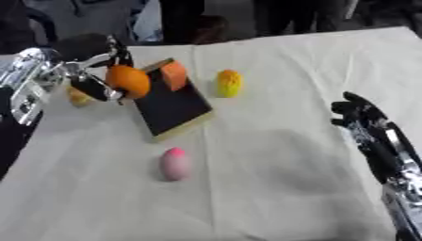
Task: Pick up objects on the table and place them in the box.
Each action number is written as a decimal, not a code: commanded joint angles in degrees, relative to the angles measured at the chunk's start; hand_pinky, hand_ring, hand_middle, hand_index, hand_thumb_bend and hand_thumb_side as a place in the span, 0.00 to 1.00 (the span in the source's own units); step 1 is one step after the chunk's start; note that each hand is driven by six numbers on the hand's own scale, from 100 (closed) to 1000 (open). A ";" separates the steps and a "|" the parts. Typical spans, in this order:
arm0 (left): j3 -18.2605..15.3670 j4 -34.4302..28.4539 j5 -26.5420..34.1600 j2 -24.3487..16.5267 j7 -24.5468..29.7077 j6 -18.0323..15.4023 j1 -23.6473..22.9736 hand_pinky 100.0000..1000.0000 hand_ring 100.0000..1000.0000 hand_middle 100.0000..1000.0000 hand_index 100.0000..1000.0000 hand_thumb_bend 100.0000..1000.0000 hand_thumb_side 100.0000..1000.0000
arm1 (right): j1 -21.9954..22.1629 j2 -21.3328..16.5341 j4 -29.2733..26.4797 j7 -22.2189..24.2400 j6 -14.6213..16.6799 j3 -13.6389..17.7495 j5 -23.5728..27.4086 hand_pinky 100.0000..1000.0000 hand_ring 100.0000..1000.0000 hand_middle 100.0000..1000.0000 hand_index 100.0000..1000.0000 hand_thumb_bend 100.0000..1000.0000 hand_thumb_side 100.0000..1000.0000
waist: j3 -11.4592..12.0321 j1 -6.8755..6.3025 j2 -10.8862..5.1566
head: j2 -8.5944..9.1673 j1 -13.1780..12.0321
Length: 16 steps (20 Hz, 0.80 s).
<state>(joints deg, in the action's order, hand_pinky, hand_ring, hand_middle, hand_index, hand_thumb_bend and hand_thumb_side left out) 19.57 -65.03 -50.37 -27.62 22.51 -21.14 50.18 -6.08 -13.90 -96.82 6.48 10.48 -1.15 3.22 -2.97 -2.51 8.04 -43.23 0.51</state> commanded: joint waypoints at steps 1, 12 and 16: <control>0.40 1.04 -1.24 0.91 0.54 -1.23 1.64 0.58 0.46 0.47 0.64 0.23 0.08 | -0.73 -0.54 -0.96 0.18 0.04 -0.12 0.44 0.79 0.85 0.75 0.91 0.00 0.52 | -0.19 0.65 -0.34 | 0.55 -0.29; 1.73 4.47 -2.30 4.23 2.26 -3.24 0.09 0.67 0.57 0.59 0.74 0.29 0.10 | -1.00 -0.37 -0.98 0.40 0.03 -0.25 0.50 0.79 0.85 0.75 0.91 0.00 0.53 | -0.51 0.83 0.12 | 0.59 -0.22; 1.99 4.61 -2.38 3.50 4.91 -3.90 -0.31 0.69 0.60 0.63 0.77 0.28 0.19 | -0.98 -0.39 -0.94 0.38 0.02 -0.20 0.44 0.79 0.85 0.75 0.91 0.00 0.52 | -0.42 0.74 0.04 | 0.63 -0.08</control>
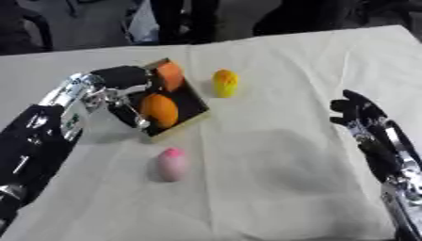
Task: Pick up objects on the table and place them in the box.
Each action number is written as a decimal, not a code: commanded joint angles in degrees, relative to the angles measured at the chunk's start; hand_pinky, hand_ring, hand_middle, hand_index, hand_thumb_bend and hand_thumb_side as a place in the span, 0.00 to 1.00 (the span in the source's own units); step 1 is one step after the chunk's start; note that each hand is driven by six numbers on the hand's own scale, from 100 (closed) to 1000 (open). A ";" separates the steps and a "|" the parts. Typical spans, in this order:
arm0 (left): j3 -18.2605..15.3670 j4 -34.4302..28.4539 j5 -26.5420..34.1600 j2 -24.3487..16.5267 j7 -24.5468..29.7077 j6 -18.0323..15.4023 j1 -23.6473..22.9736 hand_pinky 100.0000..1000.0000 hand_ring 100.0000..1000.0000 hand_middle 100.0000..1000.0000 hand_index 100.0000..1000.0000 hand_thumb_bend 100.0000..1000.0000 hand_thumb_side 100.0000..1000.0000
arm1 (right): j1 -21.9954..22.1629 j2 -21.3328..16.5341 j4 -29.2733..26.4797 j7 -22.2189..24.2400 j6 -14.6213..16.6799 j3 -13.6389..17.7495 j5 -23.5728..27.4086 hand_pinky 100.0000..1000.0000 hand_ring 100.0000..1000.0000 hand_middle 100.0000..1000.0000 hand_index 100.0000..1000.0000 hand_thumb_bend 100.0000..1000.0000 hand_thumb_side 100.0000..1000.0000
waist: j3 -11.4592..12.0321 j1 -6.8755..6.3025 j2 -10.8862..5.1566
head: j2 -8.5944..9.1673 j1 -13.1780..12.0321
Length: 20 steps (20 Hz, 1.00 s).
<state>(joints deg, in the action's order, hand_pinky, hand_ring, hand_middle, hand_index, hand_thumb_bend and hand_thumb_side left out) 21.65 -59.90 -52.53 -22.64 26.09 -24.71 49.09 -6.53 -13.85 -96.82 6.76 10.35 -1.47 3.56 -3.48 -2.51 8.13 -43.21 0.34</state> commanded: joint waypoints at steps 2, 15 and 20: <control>-0.12 -0.71 -0.03 -2.08 2.41 -0.49 0.46 0.70 0.62 0.66 0.80 0.30 0.23 | -0.54 -0.43 -0.93 0.14 0.14 0.11 0.07 0.79 0.85 0.75 0.91 0.00 0.52 | 0.17 0.69 -0.10 | 0.62 0.21; -3.19 -10.53 7.21 -11.92 3.06 2.24 -0.36 0.72 0.65 0.70 0.84 0.31 0.26 | -0.23 -0.85 -0.78 0.00 0.15 0.33 -0.18 0.79 0.85 0.75 0.91 0.00 0.52 | 1.13 0.22 -0.77 | 0.72 0.91; -8.28 -10.19 10.84 -15.94 1.05 6.44 -1.64 0.72 0.64 0.69 0.84 0.28 0.20 | -0.11 -0.87 -0.74 -0.13 0.18 0.52 -0.23 0.79 0.85 0.75 0.91 0.00 0.52 | 1.38 0.36 -0.90 | 0.90 1.00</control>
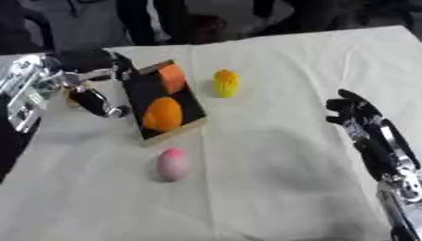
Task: Pick up objects on the table and place them in the box.
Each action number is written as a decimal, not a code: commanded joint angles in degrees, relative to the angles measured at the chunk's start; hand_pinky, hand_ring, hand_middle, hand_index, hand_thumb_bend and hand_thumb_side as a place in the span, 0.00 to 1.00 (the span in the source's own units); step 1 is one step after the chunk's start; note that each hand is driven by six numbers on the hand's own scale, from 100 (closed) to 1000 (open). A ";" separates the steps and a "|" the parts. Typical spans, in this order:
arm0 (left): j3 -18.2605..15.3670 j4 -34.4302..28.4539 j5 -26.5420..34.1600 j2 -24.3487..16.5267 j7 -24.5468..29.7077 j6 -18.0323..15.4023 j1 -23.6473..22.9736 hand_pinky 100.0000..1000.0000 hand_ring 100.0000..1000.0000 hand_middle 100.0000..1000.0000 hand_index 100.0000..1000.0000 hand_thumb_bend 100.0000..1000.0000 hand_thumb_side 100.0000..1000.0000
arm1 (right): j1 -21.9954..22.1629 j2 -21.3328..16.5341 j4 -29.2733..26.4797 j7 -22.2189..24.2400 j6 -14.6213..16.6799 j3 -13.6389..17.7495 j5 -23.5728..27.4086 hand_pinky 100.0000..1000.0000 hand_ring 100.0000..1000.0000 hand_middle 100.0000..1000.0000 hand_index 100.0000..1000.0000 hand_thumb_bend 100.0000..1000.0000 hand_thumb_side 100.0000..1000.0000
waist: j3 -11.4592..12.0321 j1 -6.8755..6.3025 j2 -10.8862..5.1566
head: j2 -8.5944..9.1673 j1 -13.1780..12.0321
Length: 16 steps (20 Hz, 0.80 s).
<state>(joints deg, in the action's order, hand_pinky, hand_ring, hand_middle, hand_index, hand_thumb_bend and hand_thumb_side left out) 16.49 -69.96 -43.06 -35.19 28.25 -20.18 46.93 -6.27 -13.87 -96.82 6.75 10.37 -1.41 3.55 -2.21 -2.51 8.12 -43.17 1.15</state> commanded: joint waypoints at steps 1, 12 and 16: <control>-4.43 0.99 1.12 -3.81 -1.91 2.86 0.28 0.72 0.63 0.69 0.84 0.29 0.19 | -0.35 -0.86 -0.74 -0.15 0.17 0.49 -0.21 0.79 0.85 0.75 0.91 0.00 0.52 | 0.17 0.38 -0.91 | 0.89 0.27; -9.27 8.81 -3.32 -4.48 -6.48 10.11 0.45 0.71 0.63 0.69 0.84 0.31 0.16 | -0.27 -0.79 -0.68 -0.22 0.20 0.54 -0.16 0.79 0.85 0.75 0.91 0.00 0.52 | 0.49 0.86 -0.68 | 0.97 0.53; -13.03 15.21 -7.26 -2.35 -7.68 14.07 2.73 0.71 0.64 0.69 0.84 0.32 0.14 | -0.54 -0.71 -0.70 -0.01 0.24 0.27 -0.06 0.79 0.85 0.75 0.91 0.00 0.52 | -0.26 1.16 -0.20 | 1.14 -0.28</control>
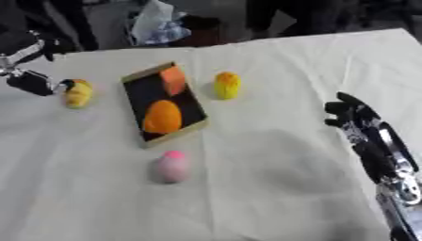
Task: Pick up objects on the table and place them in the box.
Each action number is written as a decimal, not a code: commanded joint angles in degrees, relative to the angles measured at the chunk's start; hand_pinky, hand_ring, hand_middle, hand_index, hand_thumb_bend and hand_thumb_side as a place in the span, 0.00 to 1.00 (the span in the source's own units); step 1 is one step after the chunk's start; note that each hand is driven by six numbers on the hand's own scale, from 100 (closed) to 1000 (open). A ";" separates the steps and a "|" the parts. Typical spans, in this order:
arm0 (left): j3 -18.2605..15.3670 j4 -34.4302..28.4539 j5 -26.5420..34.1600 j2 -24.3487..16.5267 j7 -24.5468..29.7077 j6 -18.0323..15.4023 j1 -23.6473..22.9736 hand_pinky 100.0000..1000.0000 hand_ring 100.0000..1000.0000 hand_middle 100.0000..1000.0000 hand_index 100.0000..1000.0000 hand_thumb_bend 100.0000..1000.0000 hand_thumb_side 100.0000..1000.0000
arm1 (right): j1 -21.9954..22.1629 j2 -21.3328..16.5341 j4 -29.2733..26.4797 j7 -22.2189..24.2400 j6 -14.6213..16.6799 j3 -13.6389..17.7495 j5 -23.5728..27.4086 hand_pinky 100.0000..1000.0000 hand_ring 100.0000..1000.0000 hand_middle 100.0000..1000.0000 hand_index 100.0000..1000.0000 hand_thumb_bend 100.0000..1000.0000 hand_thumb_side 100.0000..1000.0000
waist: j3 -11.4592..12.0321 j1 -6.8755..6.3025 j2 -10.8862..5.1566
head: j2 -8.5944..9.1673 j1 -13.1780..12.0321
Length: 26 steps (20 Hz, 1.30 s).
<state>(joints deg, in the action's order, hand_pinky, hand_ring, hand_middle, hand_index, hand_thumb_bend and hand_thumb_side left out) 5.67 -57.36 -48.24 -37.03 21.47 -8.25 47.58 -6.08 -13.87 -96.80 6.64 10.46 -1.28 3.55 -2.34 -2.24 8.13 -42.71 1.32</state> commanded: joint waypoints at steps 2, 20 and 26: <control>-2.62 5.62 -3.93 0.39 -2.39 3.99 3.06 0.72 0.64 0.69 0.84 0.31 0.14 | -0.87 -0.74 -0.77 0.17 0.17 0.08 -0.01 0.79 0.85 0.75 0.91 0.00 0.52 | -0.52 1.02 0.15 | 0.82 -0.81; -5.21 21.60 -14.10 4.05 -14.39 3.77 5.41 0.73 0.67 0.71 0.84 0.33 0.12 | -2.50 -1.15 -1.32 1.02 0.25 -0.72 0.33 0.79 0.85 0.75 0.91 0.00 0.52 | -3.19 0.81 2.90 | 2.05 -3.02; -4.59 22.41 -15.69 4.97 -15.39 4.13 4.80 0.70 0.63 0.69 0.83 0.35 0.10 | -2.60 -1.13 -1.30 1.11 0.23 -0.77 0.32 0.79 0.85 0.75 0.91 0.00 0.52 | -3.36 0.76 3.02 | 2.10 -3.25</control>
<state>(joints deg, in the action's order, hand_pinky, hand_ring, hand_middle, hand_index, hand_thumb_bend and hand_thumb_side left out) 1.15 -34.65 -63.28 -31.23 6.57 -4.26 51.68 -8.07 -13.89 -96.86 7.55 10.57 -2.17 3.64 -5.64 -1.99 11.10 -41.24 -1.71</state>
